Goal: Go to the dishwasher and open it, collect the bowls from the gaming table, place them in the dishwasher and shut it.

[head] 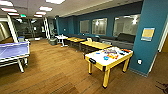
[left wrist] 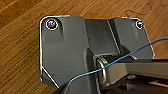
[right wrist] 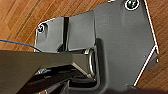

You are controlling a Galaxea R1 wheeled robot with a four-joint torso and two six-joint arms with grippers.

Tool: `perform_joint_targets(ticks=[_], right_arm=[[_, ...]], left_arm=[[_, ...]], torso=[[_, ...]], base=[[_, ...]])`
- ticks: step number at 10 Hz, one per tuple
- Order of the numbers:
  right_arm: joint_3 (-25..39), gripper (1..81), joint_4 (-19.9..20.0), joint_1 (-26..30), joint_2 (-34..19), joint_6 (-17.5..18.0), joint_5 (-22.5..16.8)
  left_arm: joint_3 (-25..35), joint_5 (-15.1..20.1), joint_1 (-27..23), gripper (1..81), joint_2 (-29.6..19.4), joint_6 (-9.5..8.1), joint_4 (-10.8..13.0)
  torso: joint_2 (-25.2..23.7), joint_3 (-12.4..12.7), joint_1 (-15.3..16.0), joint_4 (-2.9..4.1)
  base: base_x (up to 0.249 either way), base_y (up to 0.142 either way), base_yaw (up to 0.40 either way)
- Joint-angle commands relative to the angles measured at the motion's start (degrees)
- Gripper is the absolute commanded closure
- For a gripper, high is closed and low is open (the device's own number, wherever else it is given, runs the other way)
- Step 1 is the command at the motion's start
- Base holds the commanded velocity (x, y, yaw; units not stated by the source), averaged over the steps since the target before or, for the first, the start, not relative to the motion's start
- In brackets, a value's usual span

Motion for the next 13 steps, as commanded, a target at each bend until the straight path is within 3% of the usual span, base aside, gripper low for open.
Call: perform_joint_targets(ticks=[1, 9, 13], right_arm=[[0.3, 1.0, -0.8, 2.7, 0.2, 0.0, -2.2], [0.4, 1.0, -0.8, 2.5, 0.2, 0.0, -2.2], [0.4, 1.0, -0.8, 2.5, 0.3, 0.0, -2.2]], left_arm=[[0.2, 2.7, -3.2, 1.0, -0.3, 0.33, 0.3], [0.2, 2.5, -3.2, 1.0, -0.6, 0.42, -0.3], [0.2, 2.4, -3.2, 1.0, -0.5, 0.42, -0.1]], torso=[[0.0, 0.0, 0.0, 0.0], [0.0, 0.0, 0.0, 0.0], [0.0, 0.0, 0.0, 0.0]], base=[[0.0, 0.0, -0.321], [0.0, 0.0, -0.314], [0.0, -0.054, 0.0]])
